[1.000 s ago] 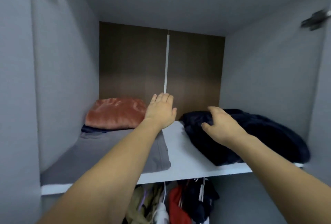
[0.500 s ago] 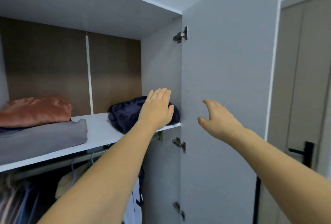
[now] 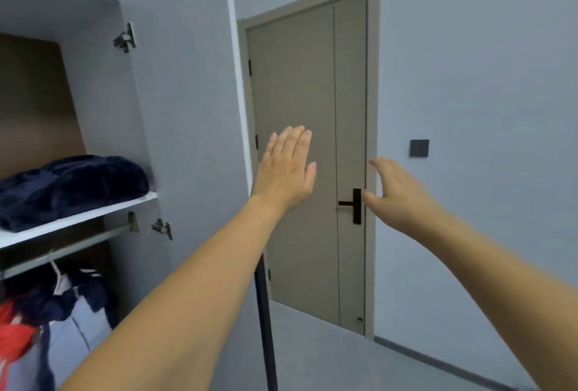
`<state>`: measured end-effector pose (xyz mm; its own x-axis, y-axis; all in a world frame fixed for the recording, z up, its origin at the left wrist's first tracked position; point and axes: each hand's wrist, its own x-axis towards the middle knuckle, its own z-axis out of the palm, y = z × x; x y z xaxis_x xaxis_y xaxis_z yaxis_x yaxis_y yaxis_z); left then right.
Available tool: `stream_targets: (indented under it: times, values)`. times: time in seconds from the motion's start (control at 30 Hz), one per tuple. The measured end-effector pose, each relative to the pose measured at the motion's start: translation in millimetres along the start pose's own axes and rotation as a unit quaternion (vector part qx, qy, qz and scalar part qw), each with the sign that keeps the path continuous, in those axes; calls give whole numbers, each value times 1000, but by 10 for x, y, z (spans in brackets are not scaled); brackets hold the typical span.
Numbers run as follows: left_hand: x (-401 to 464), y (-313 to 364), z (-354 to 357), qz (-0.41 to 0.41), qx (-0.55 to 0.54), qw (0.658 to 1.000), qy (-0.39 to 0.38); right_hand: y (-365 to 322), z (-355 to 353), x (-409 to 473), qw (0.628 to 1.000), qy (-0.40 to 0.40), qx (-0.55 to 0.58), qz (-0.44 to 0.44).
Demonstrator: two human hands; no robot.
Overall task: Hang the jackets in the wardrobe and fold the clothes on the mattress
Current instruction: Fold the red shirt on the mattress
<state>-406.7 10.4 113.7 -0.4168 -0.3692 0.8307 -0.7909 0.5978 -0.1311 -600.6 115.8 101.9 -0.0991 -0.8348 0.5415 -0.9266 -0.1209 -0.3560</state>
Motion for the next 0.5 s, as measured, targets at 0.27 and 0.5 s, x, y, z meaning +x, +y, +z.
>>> stream_targets:
  times: [0.27,0.5]
  values:
    - [476,1572,1441,102,-105,987,-70,1812,-179,-355,986,8,-51,162]
    - [720,2894,2863,173,-202,952,-149,3315,-170,-658,952,-1,-79,295]
